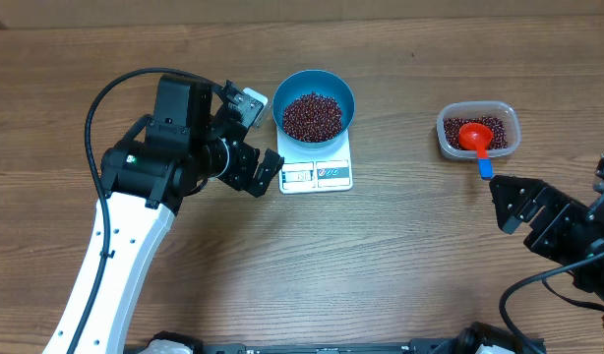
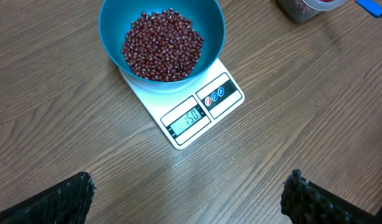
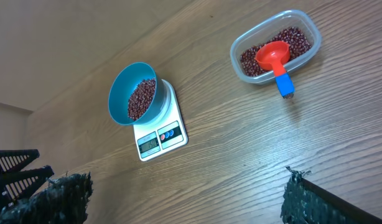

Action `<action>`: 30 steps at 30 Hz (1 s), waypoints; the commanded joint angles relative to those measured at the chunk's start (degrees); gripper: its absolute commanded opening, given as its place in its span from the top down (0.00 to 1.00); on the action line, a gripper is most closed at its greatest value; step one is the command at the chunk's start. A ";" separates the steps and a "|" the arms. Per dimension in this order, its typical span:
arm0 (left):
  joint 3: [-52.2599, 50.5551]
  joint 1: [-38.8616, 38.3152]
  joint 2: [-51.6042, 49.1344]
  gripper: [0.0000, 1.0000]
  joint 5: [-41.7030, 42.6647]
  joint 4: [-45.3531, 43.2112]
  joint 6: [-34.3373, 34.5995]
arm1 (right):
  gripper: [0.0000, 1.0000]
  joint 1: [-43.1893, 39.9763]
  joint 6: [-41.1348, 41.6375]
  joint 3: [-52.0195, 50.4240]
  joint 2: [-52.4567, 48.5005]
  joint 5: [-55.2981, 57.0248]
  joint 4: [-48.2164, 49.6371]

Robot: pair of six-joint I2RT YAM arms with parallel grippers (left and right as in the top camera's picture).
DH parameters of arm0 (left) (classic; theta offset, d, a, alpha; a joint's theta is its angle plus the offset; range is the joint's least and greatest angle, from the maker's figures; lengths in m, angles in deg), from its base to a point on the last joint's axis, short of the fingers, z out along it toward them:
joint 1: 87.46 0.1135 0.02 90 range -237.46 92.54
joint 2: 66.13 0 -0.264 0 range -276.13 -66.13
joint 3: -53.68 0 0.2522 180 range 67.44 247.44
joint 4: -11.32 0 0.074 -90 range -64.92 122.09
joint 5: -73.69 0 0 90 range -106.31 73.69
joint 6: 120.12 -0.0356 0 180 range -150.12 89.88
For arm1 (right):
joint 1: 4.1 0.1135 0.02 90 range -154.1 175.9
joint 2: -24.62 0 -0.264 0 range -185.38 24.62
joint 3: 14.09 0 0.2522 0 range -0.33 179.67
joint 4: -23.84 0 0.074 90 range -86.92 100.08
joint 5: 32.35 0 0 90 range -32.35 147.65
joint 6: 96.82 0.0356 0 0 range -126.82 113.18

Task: Scoop item into bowl and weigh 150g on scale

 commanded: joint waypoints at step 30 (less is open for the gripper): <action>0.83 0.09 -0.35 0.00 0.42 -0.09 -0.87 | 0.00 19.61 -6.38 -63.06 35.28 18.10 68.13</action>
